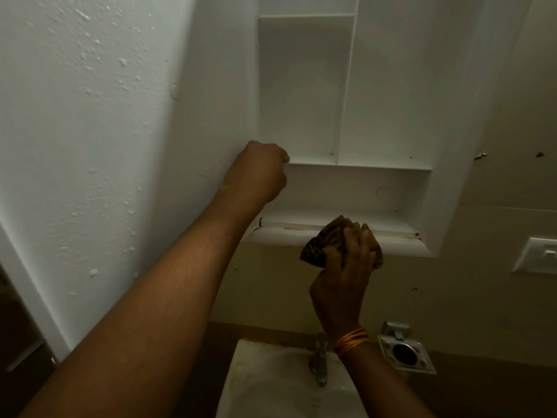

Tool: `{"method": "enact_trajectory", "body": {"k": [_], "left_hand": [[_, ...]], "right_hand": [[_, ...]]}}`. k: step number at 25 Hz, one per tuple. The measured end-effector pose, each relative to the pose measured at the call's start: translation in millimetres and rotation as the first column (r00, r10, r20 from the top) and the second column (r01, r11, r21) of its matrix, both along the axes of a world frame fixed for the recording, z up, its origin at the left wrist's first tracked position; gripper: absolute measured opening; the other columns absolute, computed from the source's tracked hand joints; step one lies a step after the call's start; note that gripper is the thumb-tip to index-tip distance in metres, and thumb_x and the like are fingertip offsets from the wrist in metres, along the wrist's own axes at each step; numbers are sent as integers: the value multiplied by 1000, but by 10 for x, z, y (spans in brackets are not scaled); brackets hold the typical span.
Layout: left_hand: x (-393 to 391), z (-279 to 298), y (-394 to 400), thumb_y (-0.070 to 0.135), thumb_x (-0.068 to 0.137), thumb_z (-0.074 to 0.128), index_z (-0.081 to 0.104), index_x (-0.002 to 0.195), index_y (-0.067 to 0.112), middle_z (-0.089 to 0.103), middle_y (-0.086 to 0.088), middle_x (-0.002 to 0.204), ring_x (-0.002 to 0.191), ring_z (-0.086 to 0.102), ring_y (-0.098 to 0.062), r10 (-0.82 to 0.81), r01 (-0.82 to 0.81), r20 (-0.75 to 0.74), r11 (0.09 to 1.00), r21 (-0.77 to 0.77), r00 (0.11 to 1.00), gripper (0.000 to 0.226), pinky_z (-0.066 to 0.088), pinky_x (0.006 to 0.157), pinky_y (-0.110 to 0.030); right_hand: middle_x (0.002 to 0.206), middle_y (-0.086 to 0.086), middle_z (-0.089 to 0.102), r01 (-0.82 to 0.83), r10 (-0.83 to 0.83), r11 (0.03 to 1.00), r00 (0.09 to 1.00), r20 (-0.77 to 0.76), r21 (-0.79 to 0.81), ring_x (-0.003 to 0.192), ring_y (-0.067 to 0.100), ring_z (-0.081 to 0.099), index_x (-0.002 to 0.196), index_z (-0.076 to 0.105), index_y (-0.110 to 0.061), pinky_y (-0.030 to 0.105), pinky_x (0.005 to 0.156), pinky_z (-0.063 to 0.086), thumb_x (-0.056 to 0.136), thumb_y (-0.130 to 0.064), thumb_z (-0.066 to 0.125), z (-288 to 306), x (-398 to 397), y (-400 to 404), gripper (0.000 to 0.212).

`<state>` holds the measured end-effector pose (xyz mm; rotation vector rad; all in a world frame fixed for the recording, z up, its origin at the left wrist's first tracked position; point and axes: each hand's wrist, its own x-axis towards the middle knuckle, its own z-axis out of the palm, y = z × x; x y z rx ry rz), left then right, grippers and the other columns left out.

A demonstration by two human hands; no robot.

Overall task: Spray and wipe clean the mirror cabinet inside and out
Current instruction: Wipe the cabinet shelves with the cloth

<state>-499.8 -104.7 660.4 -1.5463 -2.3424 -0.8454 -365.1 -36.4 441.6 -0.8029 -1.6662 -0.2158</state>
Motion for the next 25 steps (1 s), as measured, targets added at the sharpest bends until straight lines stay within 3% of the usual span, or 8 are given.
{"method": "enact_trajectory", "body": {"k": [4, 8, 12, 14, 16, 19, 25], "left_hand": [[-39, -46, 45, 0, 92, 51, 59, 137, 22, 54, -13, 137, 97, 66, -30, -1, 2, -46, 999, 38, 999, 51, 55, 76, -29], [-26, -123, 45, -2, 91, 53, 63, 133, 18, 59, -16, 127, 106, 63, -30, 7, 2, -83, 994, 106, 997, 47, 55, 88, -37], [-27, -191, 29, -1, 93, 50, 60, 136, 21, 60, -17, 127, 105, 64, -32, 23, 2, -131, 983, 185, 991, 50, 54, 83, -35], [-34, -210, 38, -2, 92, 50, 61, 135, 20, 62, -16, 124, 102, 64, -31, 29, -3, -151, 985, 171, 988, 50, 52, 78, -33], [-31, -202, 44, -3, 91, 50, 63, 133, 19, 63, -15, 122, 100, 64, -31, 23, 1, -143, 986, 166, 989, 49, 51, 74, -32], [-15, -208, 22, -6, 89, 48, 67, 125, 13, 65, -16, 113, 93, 65, -31, 31, -5, -154, 985, 171, 988, 45, 54, 73, -35], [-41, -290, 32, -9, 83, 47, 66, 117, 3, 67, -18, 110, 93, 64, -35, -18, 61, -203, 977, 206, 979, 41, 56, 79, -49]], "right_hand": [[144, 21, 55, -54, 50, 998, 987, 154, 26, 146, 41, 36, 107, 67, -8, 66, 114, 28, 80, 2, 44, 37, -254, -52, 37], [150, 14, 52, -185, 154, 982, 907, 393, 42, 149, 39, 34, 125, 65, -12, 62, 116, 27, 90, -5, 43, 143, -598, -243, 42], [151, 8, 52, -237, 206, 971, 834, 511, -4, 147, 35, 37, 133, 62, -17, 56, 115, 31, 88, -8, 42, 319, -596, -294, 50], [140, 6, 59, -196, 201, 978, 830, 521, -65, 136, 32, 49, 132, 59, -17, 51, 106, 39, 80, -10, 50, 522, -424, -320, 54], [118, 2, 65, -121, 170, 984, 846, 505, -130, 113, 28, 59, 123, 58, -20, 43, 88, 45, 69, -13, 65, 725, -197, -312, 55], [96, 3, 67, -23, 85, 992, 837, 541, -122, 87, 30, 60, 108, 59, -18, 35, 66, 37, 61, -17, 73, 917, 156, -157, 49], [114, 2, 66, 56, 90, 979, 751, 654, -198, 108, 26, 52, 127, 54, -20, 34, 74, 33, 74, -28, 75, 1030, 257, -79, 58]]}}
